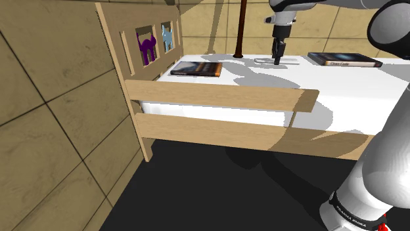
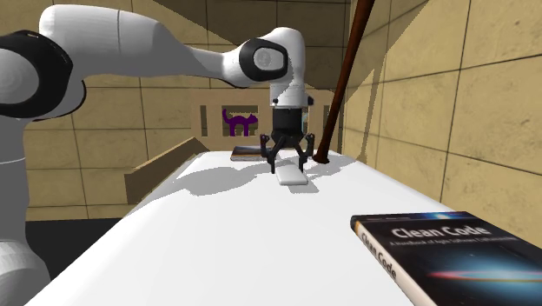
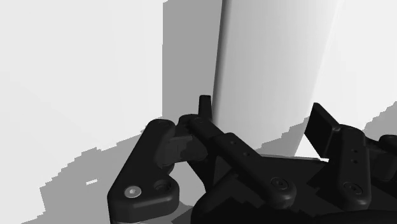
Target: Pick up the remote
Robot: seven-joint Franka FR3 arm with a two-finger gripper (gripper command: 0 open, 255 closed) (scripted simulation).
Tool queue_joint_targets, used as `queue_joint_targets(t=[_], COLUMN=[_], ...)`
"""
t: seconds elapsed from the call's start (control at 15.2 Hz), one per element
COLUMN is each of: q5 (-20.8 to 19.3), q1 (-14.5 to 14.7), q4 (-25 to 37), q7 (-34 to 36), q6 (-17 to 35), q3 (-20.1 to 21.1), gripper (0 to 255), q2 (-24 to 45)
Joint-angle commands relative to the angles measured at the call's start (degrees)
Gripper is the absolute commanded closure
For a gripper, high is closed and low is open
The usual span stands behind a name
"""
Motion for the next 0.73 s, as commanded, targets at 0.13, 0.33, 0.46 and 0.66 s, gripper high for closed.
queue_joint_targets(t=[0.13,0.33,0.46,0.66], q5=[0.4,0.9,1.3,1.6], q1=[-0.3,-0.6,-0.9,-1.0], q4=[4.0,7.4,9.8,11.3], q7=[-0.3,-0.7,-0.9,-1.1], q6=[-3.3,-6.0,-7.8,-8.8], q3=[-0.2,-0.3,-0.5,-0.5], gripper=[255,255,255,255], q2=[0.8,1.7,2.4,2.9])
